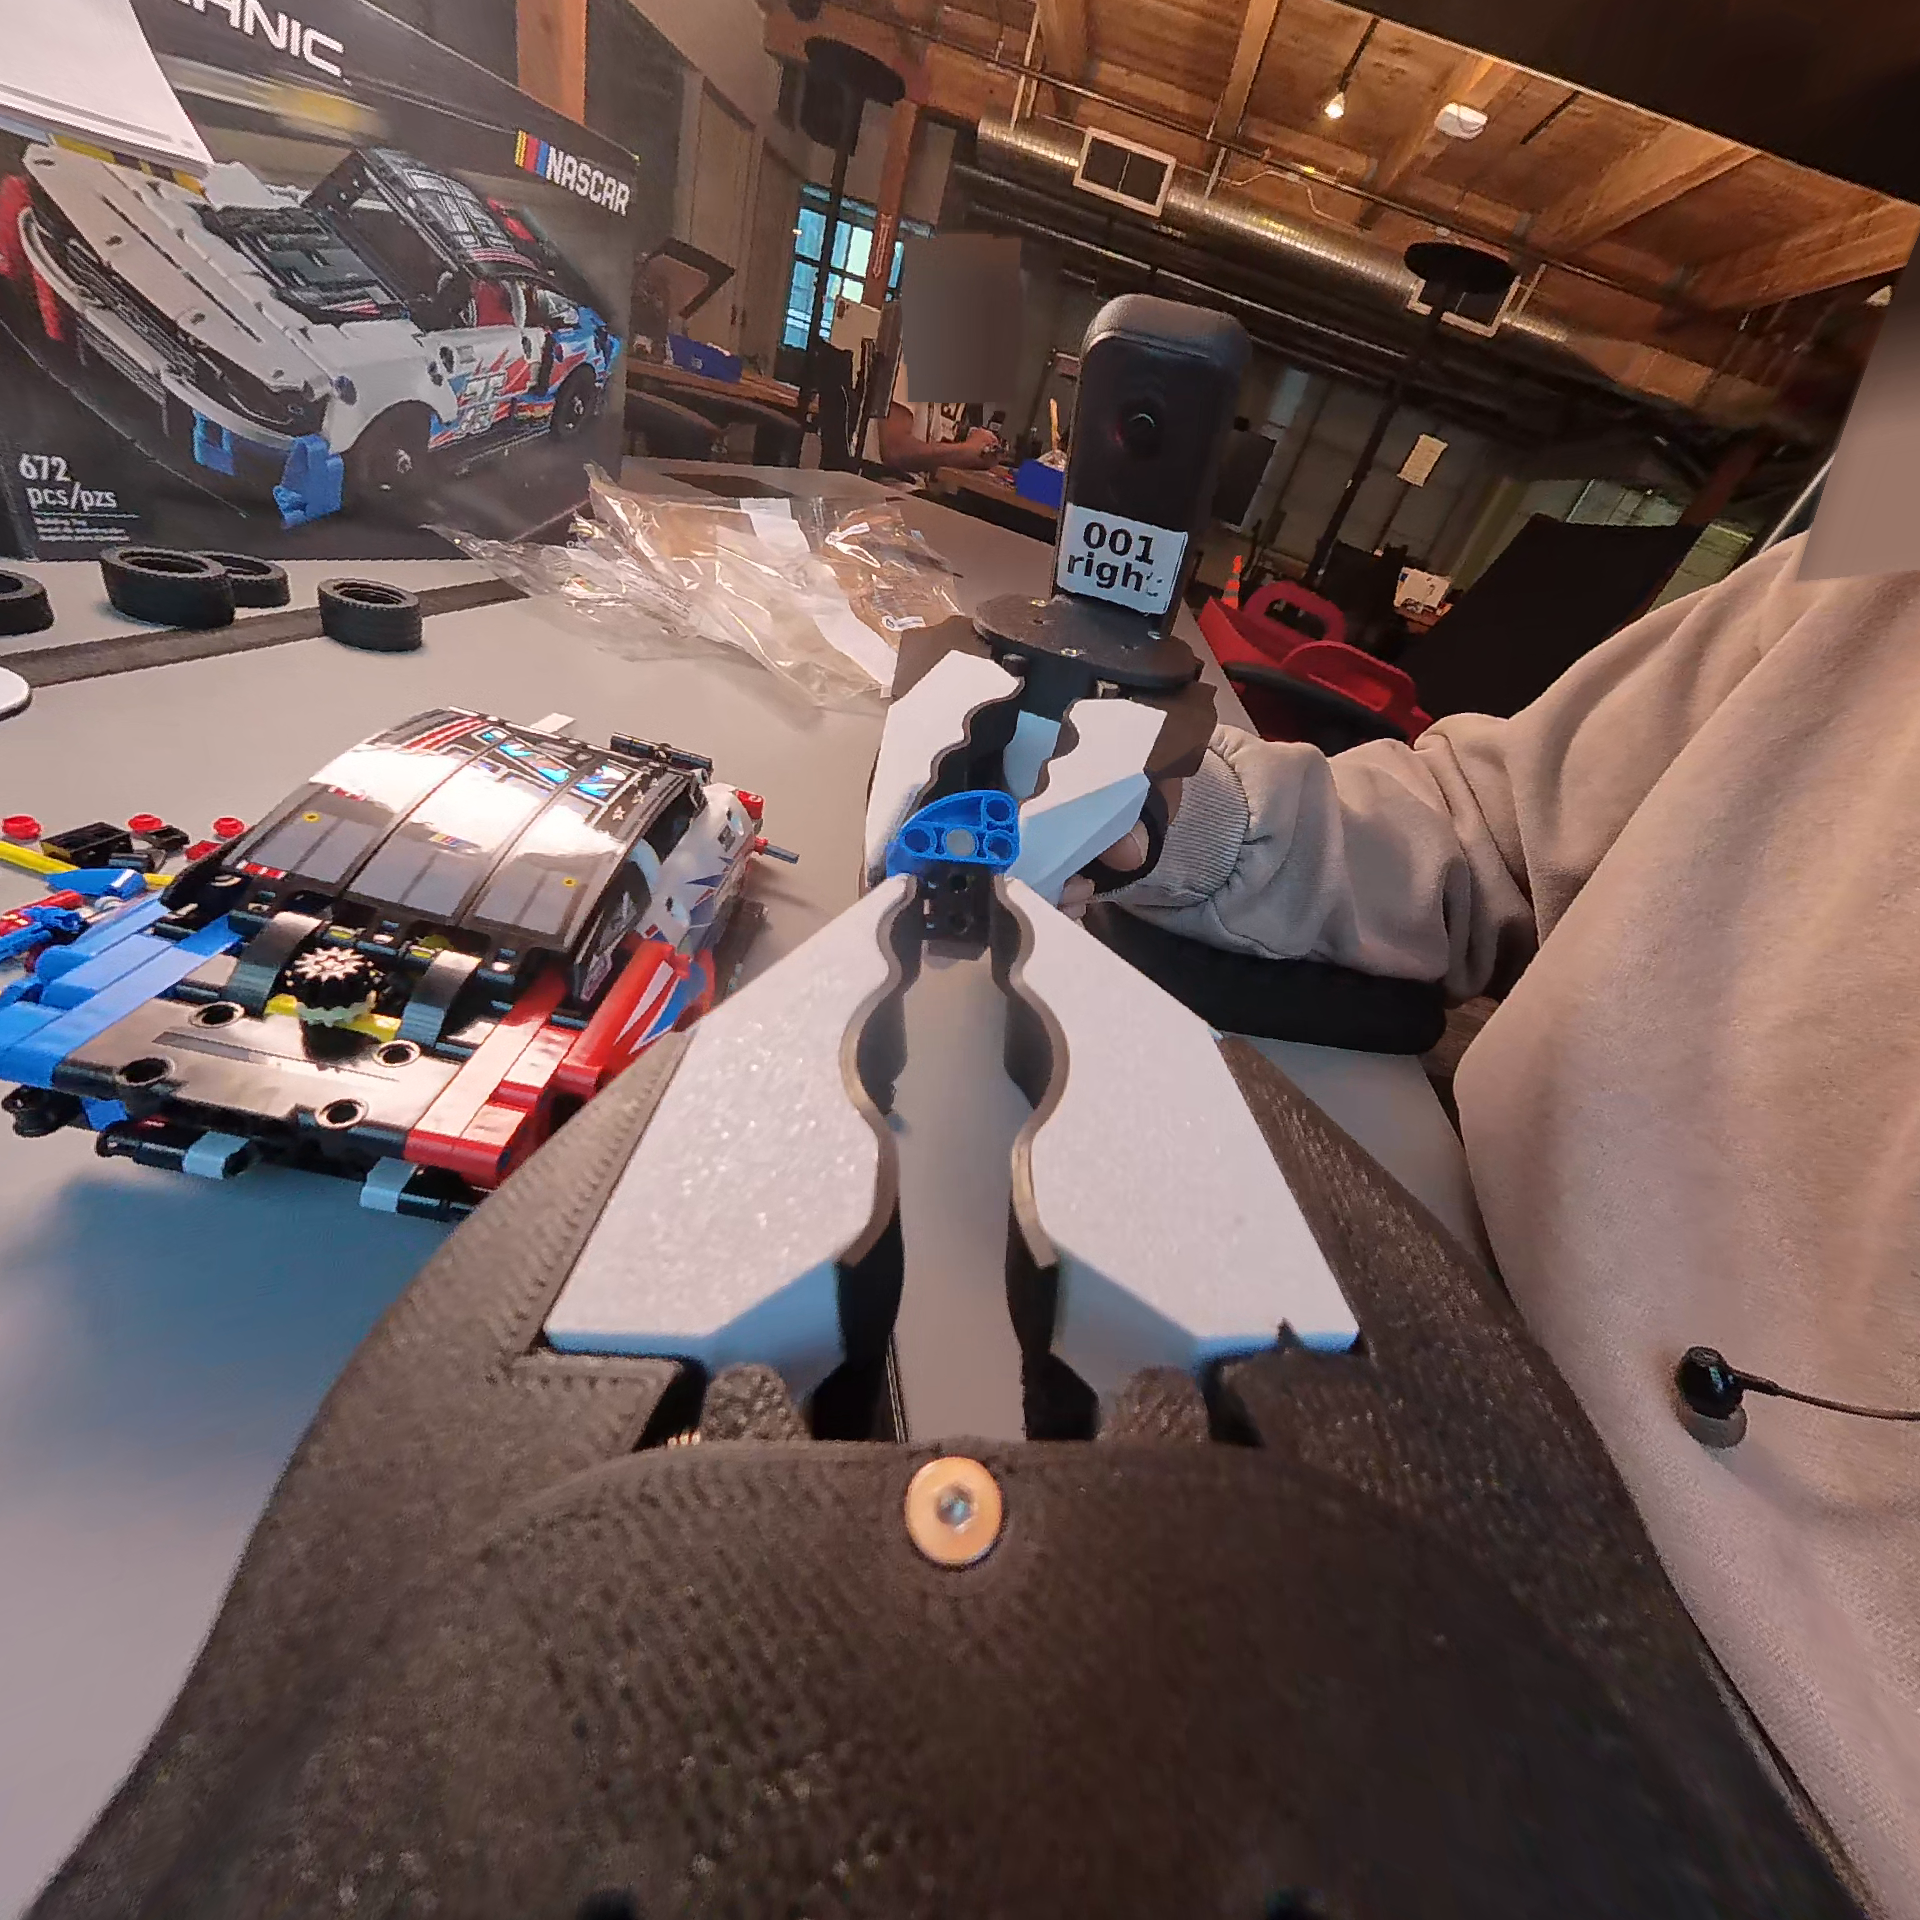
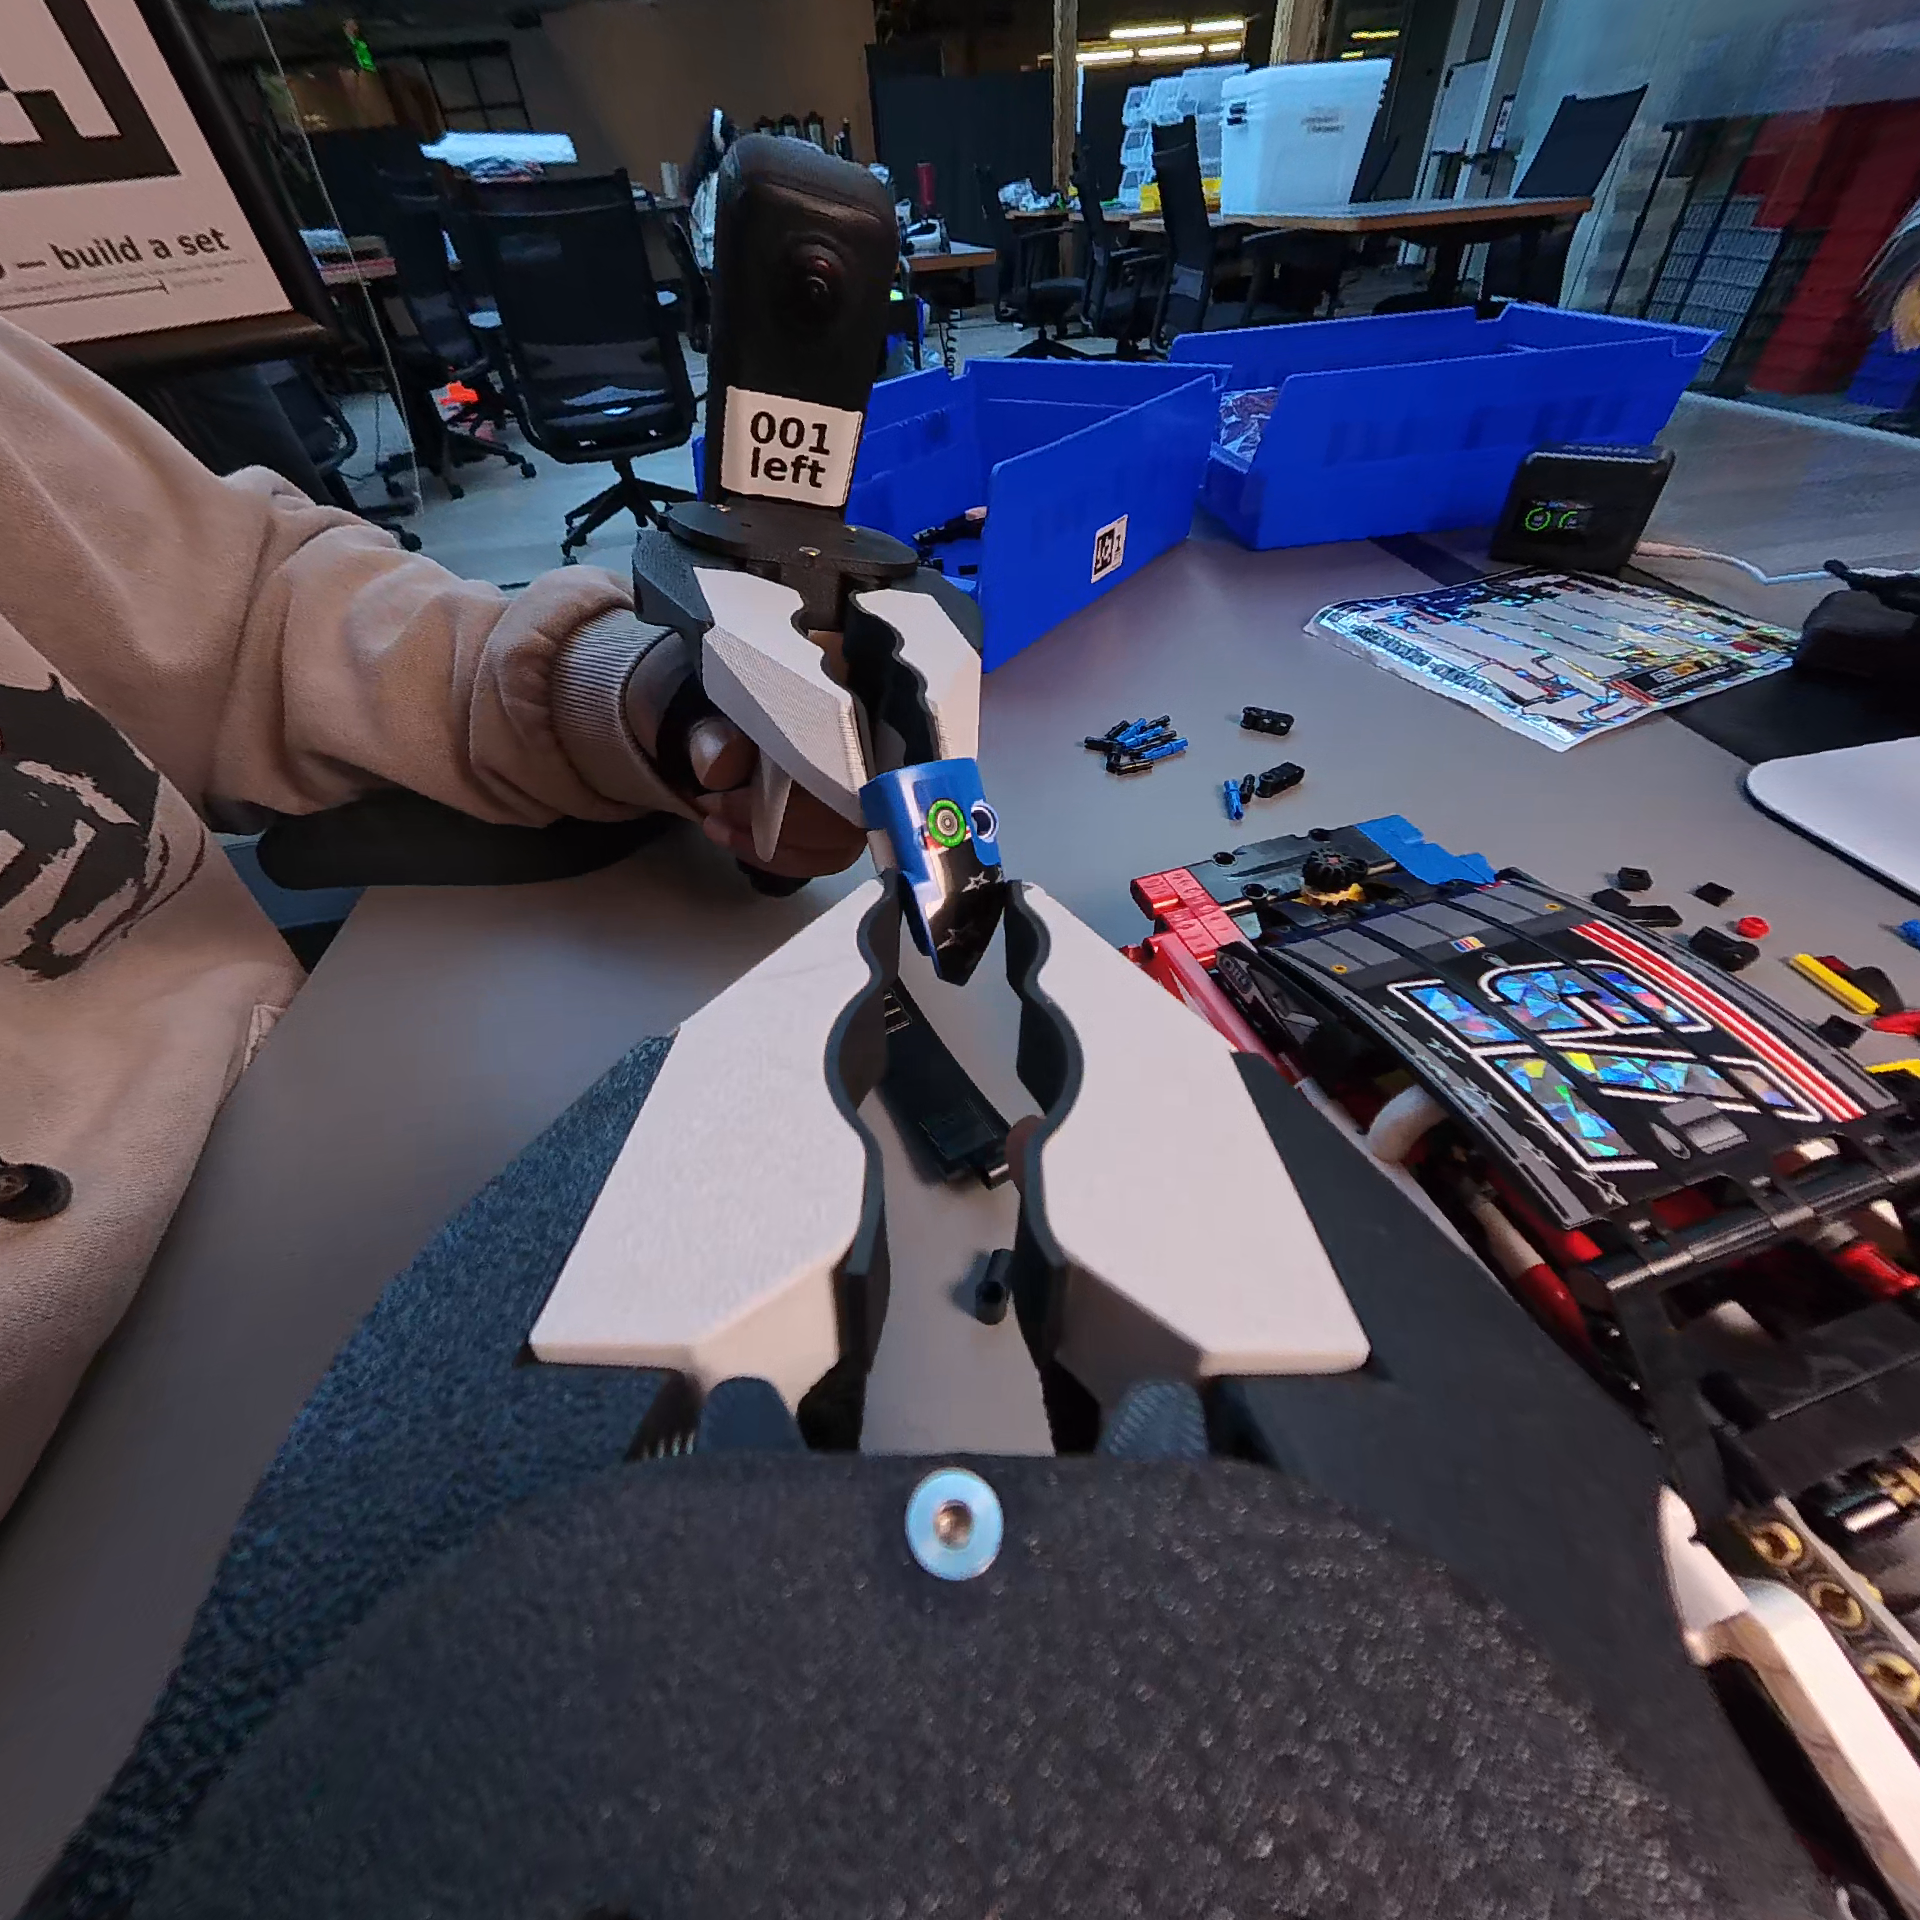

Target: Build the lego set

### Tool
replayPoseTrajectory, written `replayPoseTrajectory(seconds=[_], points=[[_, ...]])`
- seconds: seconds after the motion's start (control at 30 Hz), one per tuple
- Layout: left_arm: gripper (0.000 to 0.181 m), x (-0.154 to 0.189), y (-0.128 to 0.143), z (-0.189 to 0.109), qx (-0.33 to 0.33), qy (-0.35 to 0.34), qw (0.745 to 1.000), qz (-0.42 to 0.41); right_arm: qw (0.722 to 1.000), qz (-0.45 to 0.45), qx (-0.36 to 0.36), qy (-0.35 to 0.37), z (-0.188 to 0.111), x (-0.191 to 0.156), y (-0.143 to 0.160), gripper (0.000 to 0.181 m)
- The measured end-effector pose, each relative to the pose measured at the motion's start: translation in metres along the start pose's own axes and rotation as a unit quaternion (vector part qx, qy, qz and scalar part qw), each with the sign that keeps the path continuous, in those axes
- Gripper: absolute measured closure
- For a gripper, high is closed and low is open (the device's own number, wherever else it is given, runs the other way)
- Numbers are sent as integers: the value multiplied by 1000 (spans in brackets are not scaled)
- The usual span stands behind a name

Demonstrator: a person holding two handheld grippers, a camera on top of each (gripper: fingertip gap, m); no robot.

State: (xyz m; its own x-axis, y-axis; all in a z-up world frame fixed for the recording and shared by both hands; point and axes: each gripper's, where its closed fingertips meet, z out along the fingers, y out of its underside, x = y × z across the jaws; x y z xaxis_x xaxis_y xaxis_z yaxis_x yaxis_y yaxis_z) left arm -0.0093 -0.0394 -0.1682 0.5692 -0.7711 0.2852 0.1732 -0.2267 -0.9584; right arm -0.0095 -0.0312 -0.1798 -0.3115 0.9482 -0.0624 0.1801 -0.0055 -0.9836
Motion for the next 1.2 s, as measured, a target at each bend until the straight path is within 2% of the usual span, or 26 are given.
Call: replayPoseTrajectory(seconds=[0.97,1.03,1.2], points=[[171,8,3,1,-3,28,1000,-4,999,12,25,-43,-2,-15,-7,154],[171,10,4,2,-3,31,1000,-4,999,10,24,-41,-2,-14,-7,160],[171,10,4,2,-3,32,999,-6,999,10,25,-43,-2,-14,-7,161]])
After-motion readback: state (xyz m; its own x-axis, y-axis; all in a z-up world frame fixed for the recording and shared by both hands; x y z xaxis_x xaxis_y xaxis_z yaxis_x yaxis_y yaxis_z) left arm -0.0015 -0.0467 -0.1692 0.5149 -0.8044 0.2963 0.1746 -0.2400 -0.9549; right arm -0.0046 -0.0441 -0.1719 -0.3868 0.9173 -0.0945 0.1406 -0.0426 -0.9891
